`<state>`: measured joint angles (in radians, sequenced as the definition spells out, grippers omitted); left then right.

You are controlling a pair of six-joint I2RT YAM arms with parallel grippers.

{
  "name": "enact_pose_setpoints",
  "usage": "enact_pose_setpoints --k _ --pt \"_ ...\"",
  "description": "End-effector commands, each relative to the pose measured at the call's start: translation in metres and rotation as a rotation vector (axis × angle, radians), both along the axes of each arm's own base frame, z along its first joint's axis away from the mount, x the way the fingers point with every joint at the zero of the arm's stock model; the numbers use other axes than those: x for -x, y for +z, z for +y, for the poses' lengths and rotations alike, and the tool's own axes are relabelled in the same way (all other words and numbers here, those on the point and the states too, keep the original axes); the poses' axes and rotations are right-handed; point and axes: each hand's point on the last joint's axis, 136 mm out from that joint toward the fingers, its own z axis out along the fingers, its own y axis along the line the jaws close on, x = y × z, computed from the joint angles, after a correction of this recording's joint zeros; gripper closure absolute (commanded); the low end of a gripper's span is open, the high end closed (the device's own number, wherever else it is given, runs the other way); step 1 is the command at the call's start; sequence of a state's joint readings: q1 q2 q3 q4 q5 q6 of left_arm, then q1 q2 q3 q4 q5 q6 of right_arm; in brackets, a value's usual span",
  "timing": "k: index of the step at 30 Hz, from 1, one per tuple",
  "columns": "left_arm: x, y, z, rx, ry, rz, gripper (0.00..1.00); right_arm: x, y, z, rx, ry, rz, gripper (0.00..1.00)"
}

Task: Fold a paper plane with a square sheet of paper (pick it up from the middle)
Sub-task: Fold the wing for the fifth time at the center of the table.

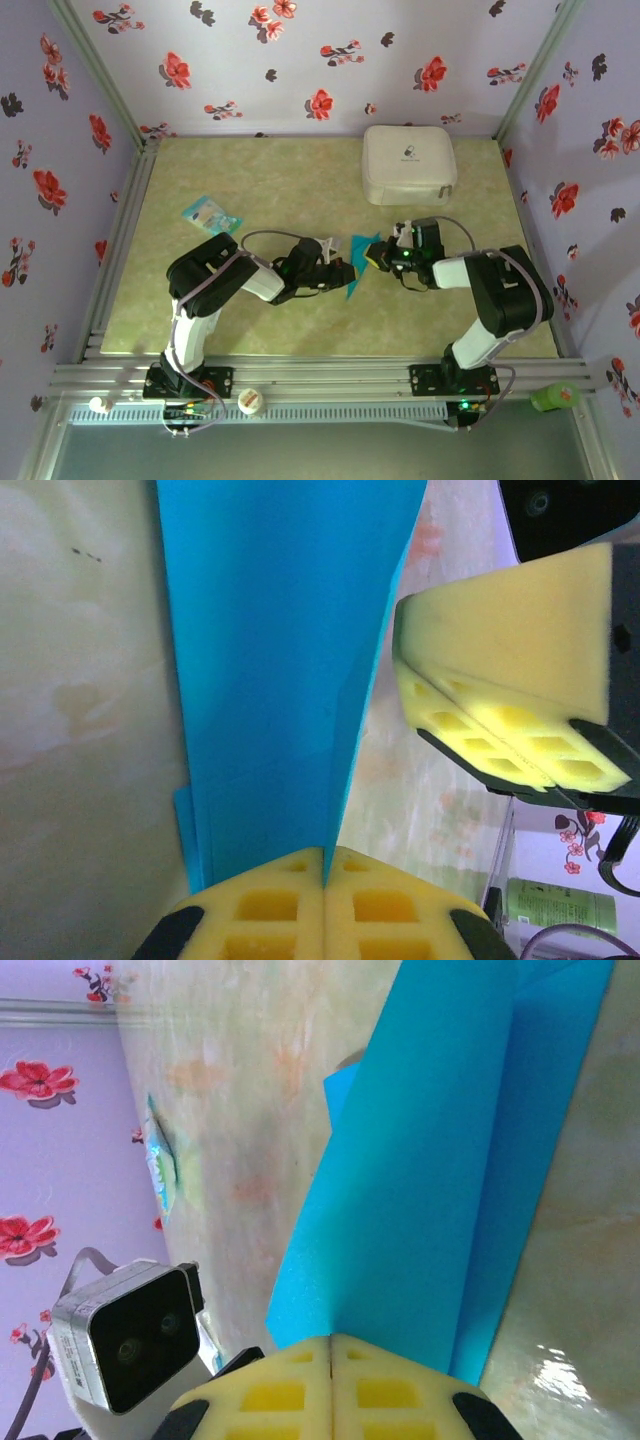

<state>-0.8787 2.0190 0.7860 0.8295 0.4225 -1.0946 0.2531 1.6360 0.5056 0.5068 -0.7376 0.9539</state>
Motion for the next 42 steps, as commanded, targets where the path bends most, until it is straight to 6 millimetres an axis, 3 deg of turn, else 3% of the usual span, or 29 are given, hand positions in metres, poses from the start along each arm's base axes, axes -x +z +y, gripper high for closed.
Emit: enact_pose_setpoints --k 1,6,12,24,34,42 --pt "0.002 -0.027 0.014 -0.072 0.027 0.065 1.00 -0.009 0.014 0.008 -0.058 0.032 -0.036 0.93" --pt "0.003 -0.031 0.014 -0.091 0.019 0.081 1.00 -0.011 0.013 0.013 -0.090 0.057 -0.029 0.93" --pt "0.002 -0.034 0.014 -0.105 0.018 0.096 1.00 -0.009 -0.008 0.009 -0.032 0.048 0.012 0.93" --pt "0.003 -0.044 0.019 -0.126 0.034 0.135 1.00 -0.012 -0.021 0.006 0.008 0.039 0.022 0.90" --pt "0.005 -0.049 0.024 -0.141 0.043 0.159 1.00 -0.007 -0.044 -0.002 0.071 0.016 0.082 0.90" --pt "0.009 -0.044 0.026 -0.162 0.020 0.143 0.90 0.001 -0.054 -0.007 0.122 0.028 0.124 0.90"
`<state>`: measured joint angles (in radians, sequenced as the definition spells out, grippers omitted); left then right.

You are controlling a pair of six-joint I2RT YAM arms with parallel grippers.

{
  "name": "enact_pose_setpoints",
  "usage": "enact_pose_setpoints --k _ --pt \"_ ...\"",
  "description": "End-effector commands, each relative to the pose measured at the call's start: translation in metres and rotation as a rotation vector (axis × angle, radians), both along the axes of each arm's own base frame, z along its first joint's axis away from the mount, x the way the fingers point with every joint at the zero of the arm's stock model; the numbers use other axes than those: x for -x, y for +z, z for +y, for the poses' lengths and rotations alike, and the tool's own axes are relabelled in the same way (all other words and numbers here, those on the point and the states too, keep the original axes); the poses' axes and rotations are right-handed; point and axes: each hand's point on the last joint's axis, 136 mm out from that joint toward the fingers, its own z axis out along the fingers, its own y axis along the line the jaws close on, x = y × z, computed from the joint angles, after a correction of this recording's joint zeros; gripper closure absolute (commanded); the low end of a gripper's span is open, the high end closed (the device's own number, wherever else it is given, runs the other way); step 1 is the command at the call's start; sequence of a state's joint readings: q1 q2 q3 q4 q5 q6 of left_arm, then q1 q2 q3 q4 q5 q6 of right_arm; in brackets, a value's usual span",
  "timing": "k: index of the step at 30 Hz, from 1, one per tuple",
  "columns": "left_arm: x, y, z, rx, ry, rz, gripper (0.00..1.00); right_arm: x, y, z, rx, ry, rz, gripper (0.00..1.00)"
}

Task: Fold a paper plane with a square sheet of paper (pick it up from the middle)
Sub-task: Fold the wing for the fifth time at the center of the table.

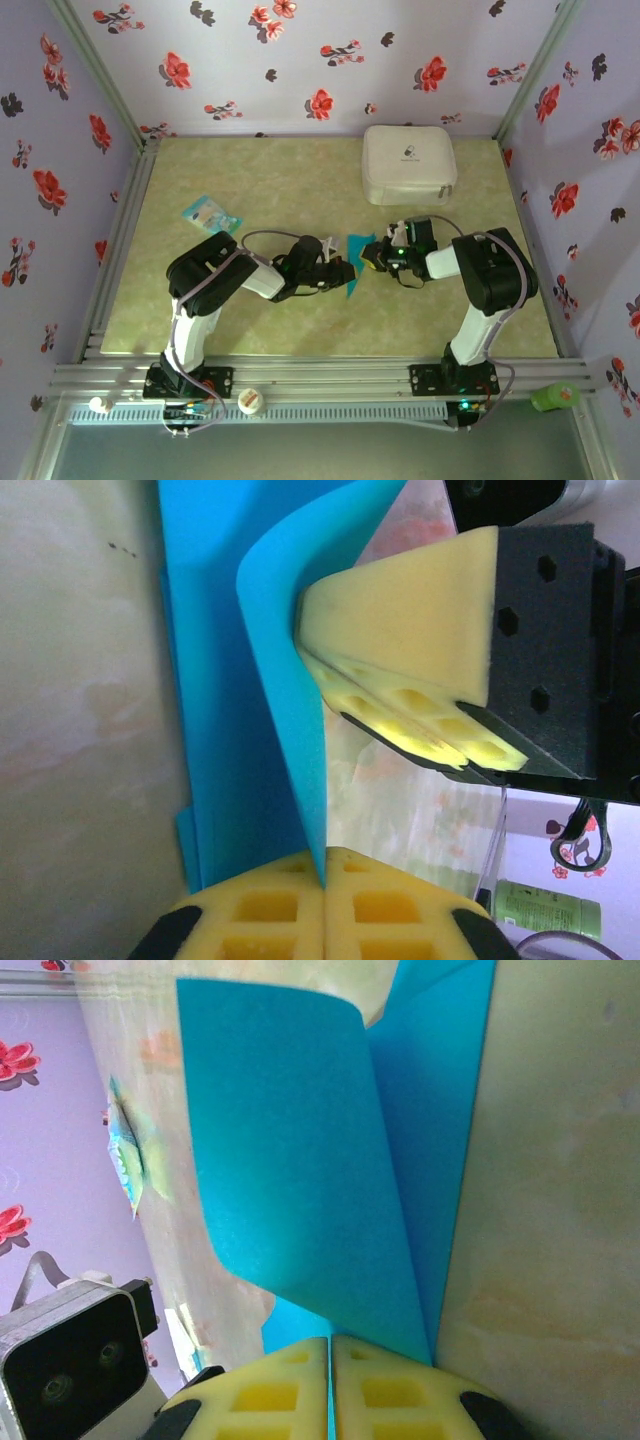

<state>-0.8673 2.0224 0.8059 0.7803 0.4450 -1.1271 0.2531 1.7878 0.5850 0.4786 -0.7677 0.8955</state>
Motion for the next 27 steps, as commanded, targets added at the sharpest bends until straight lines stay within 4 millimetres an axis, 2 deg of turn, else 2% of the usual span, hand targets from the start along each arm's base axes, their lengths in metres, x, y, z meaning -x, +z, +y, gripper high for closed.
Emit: enact_pose_setpoints --k 1,7,19,24,27 --pt "0.011 -0.039 0.025 -0.156 0.005 0.081 0.89 0.008 -0.026 -0.014 0.103 -0.023 0.067 0.91" --pt "0.021 -0.031 0.020 -0.169 -0.042 0.070 0.86 0.010 -0.029 -0.014 0.118 -0.014 0.083 0.91" --pt "0.033 -0.027 0.019 -0.192 -0.094 0.074 0.88 0.013 -0.031 -0.015 0.130 -0.015 0.096 0.92" --pt "0.036 -0.027 0.022 -0.209 -0.110 0.078 0.81 0.014 -0.032 -0.015 0.134 -0.010 0.098 0.92" --pt "0.039 -0.028 0.024 -0.233 -0.123 0.083 0.81 0.015 -0.031 -0.015 0.137 -0.009 0.099 0.92"
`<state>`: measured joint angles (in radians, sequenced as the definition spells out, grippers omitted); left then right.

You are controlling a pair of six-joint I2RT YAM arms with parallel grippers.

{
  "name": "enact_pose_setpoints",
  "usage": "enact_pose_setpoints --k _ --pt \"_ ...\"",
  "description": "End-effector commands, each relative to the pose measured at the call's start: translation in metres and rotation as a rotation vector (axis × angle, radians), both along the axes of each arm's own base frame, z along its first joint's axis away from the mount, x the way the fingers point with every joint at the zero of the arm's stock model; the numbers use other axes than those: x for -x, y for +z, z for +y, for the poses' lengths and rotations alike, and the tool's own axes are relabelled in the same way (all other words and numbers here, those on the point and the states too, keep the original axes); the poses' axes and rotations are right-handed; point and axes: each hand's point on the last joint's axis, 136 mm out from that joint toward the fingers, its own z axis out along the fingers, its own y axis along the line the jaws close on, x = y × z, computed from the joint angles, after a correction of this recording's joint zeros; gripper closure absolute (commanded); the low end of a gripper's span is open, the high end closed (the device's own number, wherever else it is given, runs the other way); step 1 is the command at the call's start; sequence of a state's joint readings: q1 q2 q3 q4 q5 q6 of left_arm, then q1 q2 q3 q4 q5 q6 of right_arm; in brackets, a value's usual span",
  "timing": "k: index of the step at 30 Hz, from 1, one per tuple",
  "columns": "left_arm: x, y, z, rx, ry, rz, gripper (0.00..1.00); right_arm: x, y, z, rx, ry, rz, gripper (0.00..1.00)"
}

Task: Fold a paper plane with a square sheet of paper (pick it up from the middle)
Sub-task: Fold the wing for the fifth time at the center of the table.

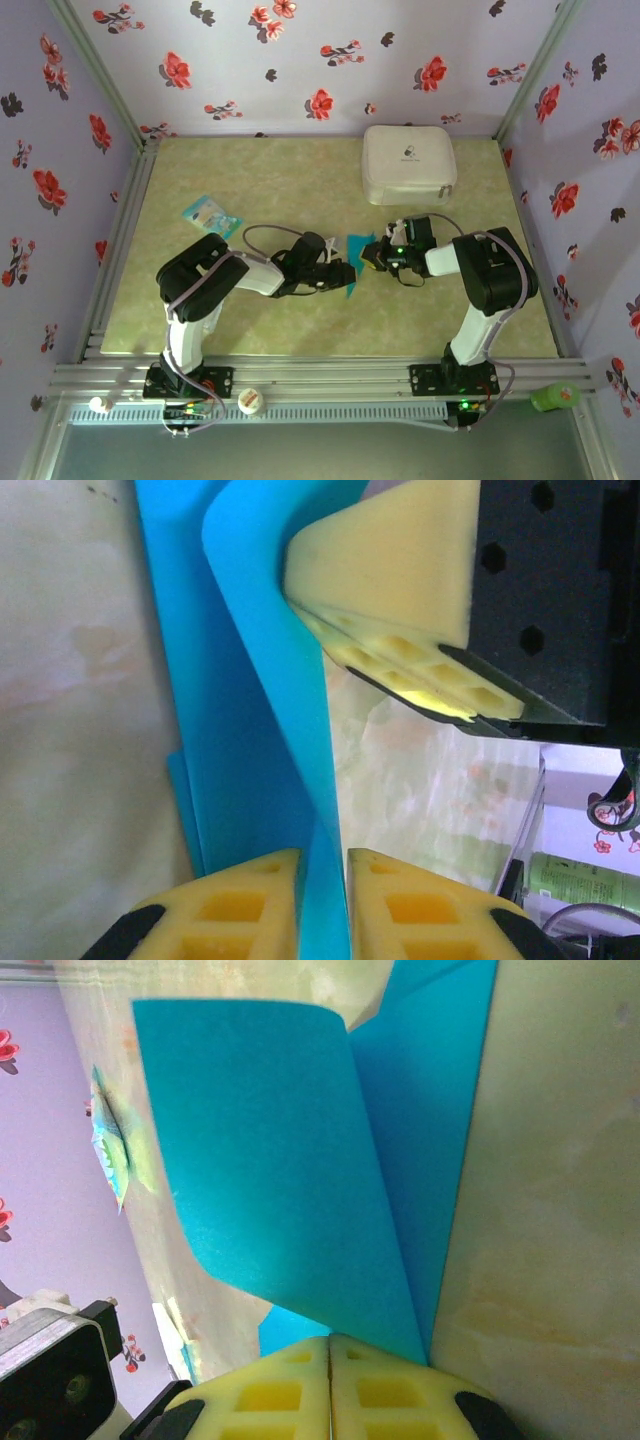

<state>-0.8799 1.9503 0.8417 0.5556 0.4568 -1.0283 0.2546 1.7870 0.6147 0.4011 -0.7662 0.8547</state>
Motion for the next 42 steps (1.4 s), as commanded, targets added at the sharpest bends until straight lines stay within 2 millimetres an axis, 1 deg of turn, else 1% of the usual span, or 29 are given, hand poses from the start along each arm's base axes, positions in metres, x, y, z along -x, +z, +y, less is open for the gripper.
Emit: enact_pose_setpoints --k 1,5,9,11,14,18,23,28,35,39,41,42 --pt "0.026 -0.030 0.021 -0.146 -0.055 0.081 0.83 0.013 -0.029 -0.015 0.114 -0.032 0.084 0.92" --pt "0.029 -0.032 0.022 -0.164 -0.068 0.084 0.91 0.013 -0.029 -0.015 0.115 -0.031 0.085 0.92" --pt "0.030 -0.032 0.023 -0.171 -0.073 0.085 0.96 0.014 -0.028 -0.015 0.118 -0.030 0.084 0.92" --pt "0.031 -0.031 0.023 -0.168 -0.076 0.083 0.92 0.014 -0.028 -0.016 0.123 -0.028 0.083 0.92" --pt "0.031 -0.029 0.024 -0.172 -0.074 0.078 0.83 0.015 -0.028 -0.016 0.127 -0.026 0.087 0.92" --pt "0.031 -0.026 0.027 -0.185 -0.076 0.061 0.80 0.016 -0.027 -0.016 0.127 -0.025 0.086 0.92" --pt "0.033 -0.028 0.032 -0.235 -0.090 0.044 0.79 0.015 -0.025 -0.016 0.129 -0.026 0.078 0.92" --pt "0.034 -0.028 0.033 -0.265 -0.101 0.033 0.81 0.016 -0.025 -0.016 0.131 -0.024 0.081 0.92" --pt "0.036 -0.031 0.034 -0.270 -0.101 0.036 0.88 0.017 -0.026 -0.016 0.133 -0.022 0.084 0.92" --pt "0.036 -0.031 0.034 -0.257 -0.090 0.038 0.90 0.017 -0.027 -0.017 0.136 -0.023 0.084 0.92" --pt "0.036 -0.031 0.033 -0.252 -0.087 0.038 0.89 0.018 -0.027 -0.017 0.136 -0.023 0.087 0.92" --pt "0.035 -0.029 0.033 -0.248 -0.086 0.035 0.87 0.018 -0.027 -0.017 0.135 -0.024 0.086 0.92"
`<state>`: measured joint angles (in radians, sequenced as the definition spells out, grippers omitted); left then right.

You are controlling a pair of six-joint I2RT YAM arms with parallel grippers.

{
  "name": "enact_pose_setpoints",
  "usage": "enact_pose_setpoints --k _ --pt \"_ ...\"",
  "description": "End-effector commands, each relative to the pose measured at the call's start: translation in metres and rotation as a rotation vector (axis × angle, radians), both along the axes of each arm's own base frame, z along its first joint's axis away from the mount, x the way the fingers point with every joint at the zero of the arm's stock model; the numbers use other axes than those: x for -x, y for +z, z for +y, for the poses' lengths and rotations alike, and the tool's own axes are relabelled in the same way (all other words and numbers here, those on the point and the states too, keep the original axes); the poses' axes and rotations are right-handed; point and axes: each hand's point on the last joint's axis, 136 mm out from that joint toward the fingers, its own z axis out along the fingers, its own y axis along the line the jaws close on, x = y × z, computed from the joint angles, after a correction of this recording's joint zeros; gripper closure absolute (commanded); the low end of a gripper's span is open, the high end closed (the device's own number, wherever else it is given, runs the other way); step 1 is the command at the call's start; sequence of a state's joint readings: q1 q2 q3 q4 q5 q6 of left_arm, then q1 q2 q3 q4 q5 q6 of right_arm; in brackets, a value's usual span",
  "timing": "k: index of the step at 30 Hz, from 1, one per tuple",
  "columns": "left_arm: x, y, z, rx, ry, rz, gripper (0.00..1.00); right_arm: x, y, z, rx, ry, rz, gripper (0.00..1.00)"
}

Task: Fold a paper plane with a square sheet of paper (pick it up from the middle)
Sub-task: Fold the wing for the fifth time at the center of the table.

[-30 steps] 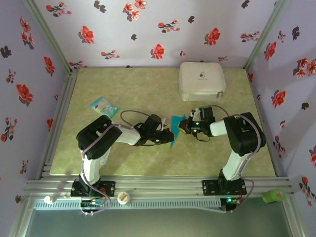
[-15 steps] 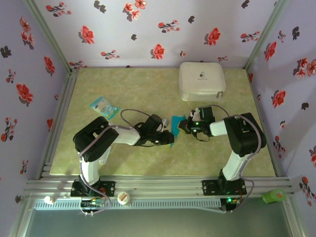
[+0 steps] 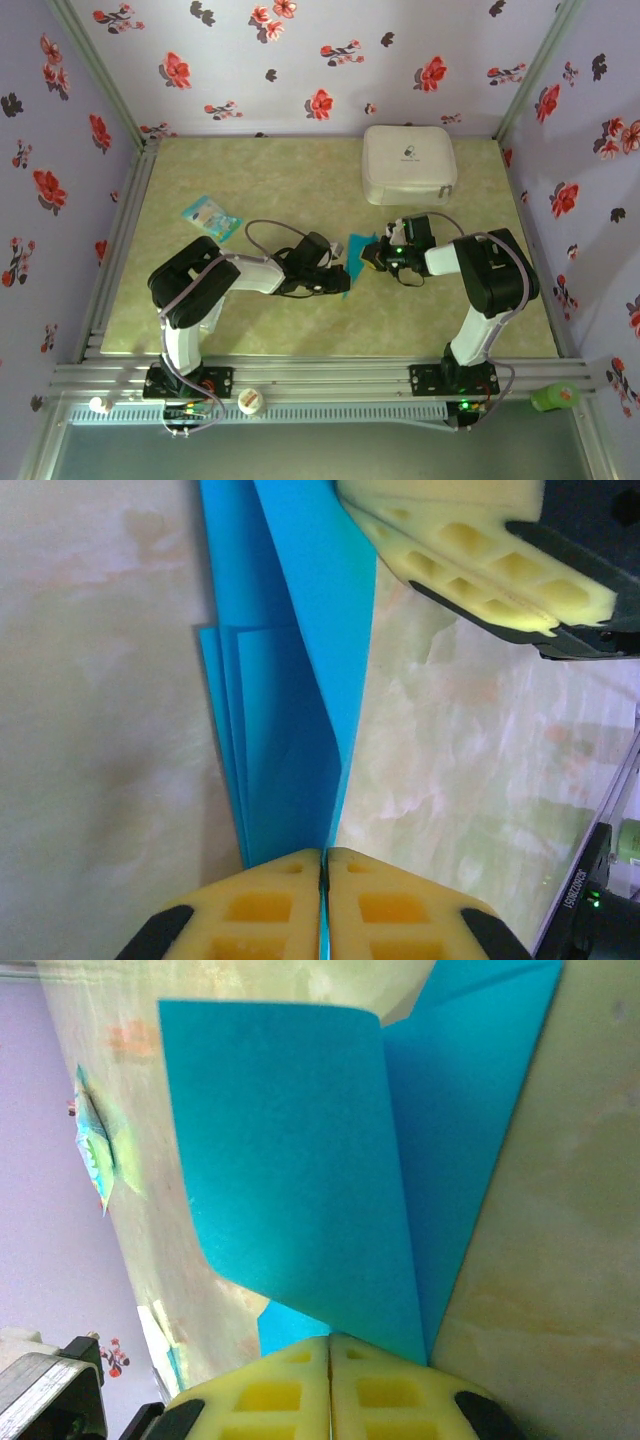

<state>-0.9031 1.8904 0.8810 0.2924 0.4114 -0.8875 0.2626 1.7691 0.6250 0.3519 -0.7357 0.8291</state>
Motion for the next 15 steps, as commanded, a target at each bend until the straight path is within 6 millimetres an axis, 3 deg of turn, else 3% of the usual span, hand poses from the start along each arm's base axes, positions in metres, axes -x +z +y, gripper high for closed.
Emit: enact_pose_setpoints --k 1,15 --pt "0.0194 -0.0193 0.0189 -0.085 -0.007 0.059 0.85 0.0168 -0.0265 -0.0156 0.100 -0.028 0.089 0.92" --pt "0.0170 -0.0150 0.0280 -0.141 -0.015 0.006 0.76 0.0159 -0.0233 -0.0144 0.096 -0.027 0.084 0.92"
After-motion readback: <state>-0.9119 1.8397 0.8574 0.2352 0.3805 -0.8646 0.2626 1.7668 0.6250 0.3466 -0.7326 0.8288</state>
